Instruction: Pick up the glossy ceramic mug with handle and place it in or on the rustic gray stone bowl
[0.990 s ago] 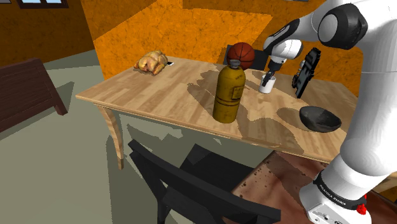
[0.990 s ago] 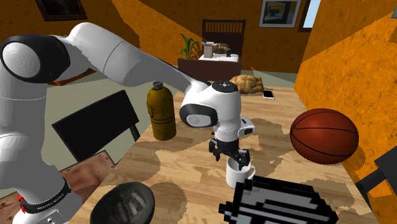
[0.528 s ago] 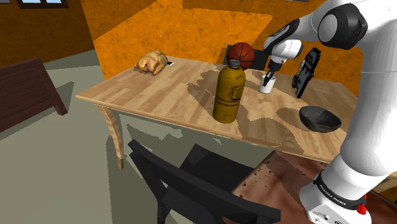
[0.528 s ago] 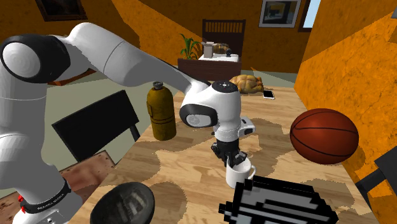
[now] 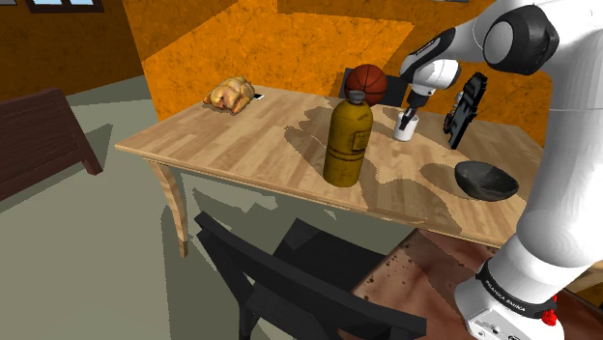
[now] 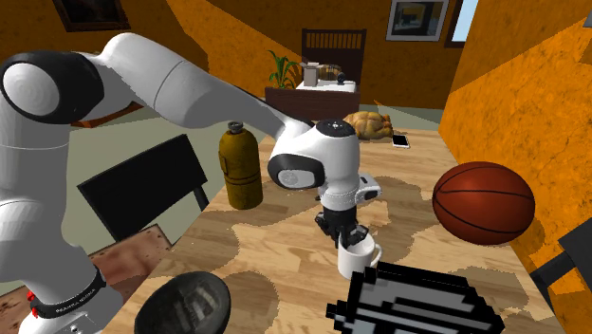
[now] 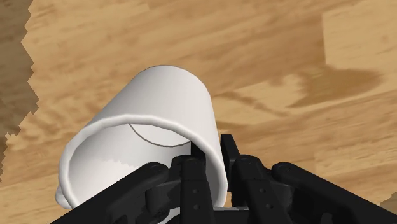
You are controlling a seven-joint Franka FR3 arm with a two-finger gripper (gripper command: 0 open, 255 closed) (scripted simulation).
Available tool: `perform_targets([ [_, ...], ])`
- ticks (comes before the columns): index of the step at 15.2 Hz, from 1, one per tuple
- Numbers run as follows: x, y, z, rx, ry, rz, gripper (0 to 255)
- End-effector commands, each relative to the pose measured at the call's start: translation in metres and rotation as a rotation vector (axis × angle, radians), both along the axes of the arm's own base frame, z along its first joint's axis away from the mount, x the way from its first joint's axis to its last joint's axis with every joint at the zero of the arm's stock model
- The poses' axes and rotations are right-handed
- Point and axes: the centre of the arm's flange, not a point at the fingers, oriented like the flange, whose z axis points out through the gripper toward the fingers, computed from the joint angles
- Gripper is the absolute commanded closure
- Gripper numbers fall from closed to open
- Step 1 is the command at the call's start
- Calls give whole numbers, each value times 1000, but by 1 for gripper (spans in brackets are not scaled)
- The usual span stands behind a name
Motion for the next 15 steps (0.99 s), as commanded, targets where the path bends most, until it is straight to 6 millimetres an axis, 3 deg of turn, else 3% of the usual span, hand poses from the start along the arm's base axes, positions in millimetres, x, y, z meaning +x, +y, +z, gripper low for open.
perform_targets([
  [1,0,0,8,0,0,0,255],
  [15,0,0,82,0,0,0,255],
])
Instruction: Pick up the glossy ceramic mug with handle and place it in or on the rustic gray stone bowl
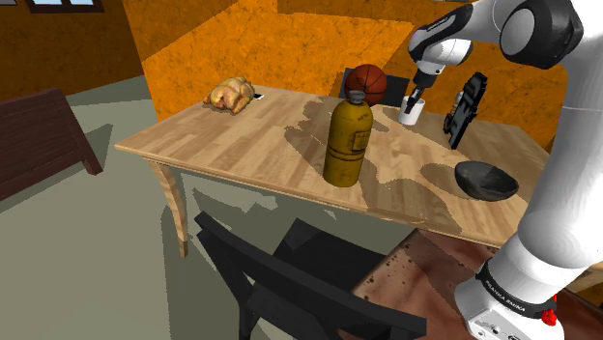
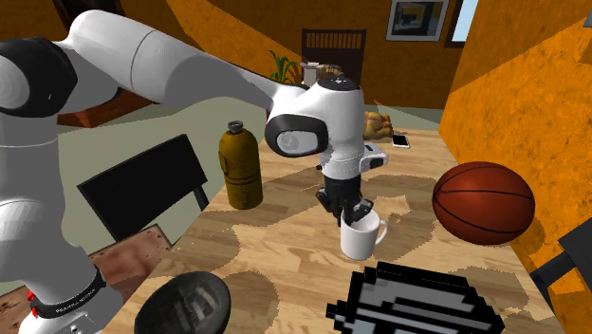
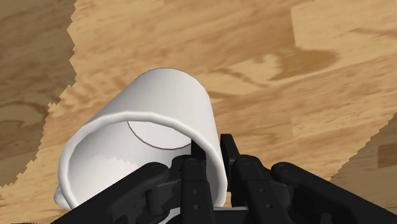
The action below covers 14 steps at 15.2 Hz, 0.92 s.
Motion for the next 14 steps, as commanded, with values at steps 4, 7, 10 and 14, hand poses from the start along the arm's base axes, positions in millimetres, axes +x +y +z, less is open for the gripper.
perform_targets([
  [4,0,-1,26,0,0,0,255],
  [7,0,-1,42,0,0,0,255],
  [10,0,-1,58,0,0,0,255],
  [14,-12,4,73,0,0,0,255],
])
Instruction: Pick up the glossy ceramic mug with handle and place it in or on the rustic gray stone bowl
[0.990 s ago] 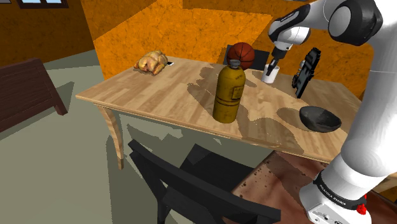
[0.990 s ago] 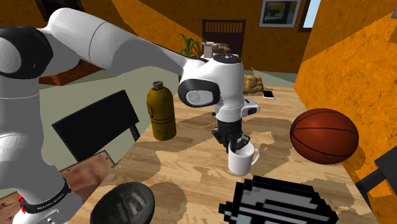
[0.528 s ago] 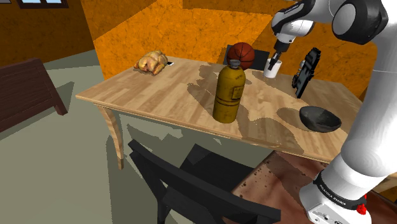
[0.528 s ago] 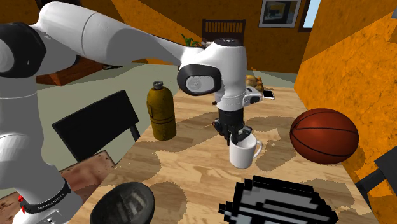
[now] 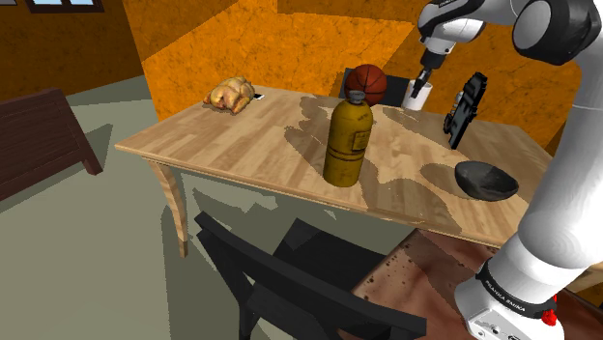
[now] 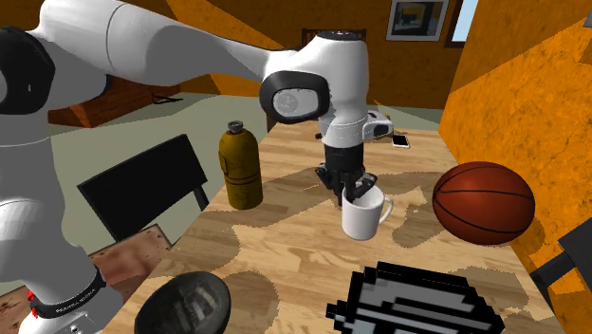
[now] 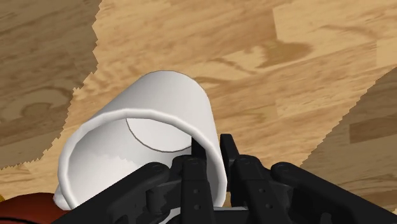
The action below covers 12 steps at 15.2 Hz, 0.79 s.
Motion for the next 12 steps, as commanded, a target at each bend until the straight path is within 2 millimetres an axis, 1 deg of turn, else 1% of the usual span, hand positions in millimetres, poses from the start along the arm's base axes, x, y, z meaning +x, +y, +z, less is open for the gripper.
perform_targets([
  [1,-19,8,5,0,0,0,255],
  [12,-154,60,13,0,0,0,255],
])
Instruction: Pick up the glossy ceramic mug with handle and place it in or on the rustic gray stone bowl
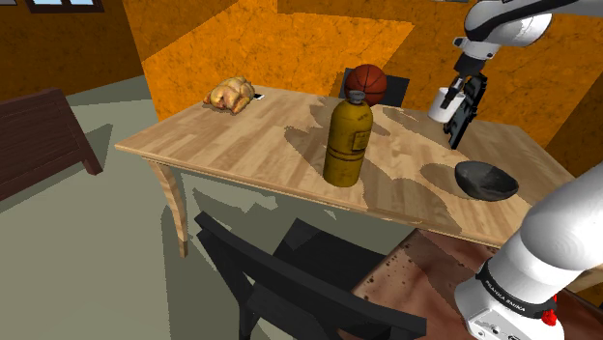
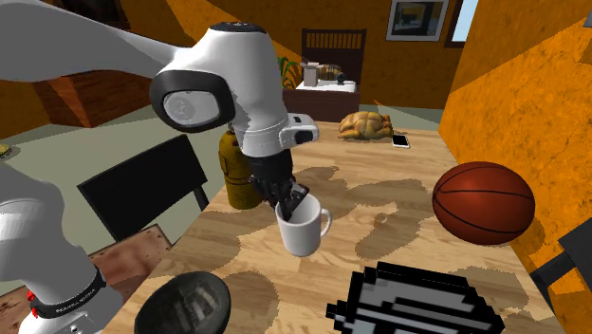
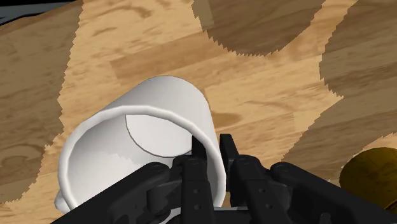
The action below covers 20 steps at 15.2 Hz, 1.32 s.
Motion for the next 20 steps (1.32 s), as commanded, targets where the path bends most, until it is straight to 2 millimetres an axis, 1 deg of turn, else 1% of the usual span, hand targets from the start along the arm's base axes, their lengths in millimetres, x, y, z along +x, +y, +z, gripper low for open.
perform_targets([
  [1,-26,9,1,-1,0,1,255],
  [16,-210,81,13,-1,0,1,255],
  [17,-216,83,14,-1,0,1,255],
  [20,-216,83,-2,-1,0,1,255],
])
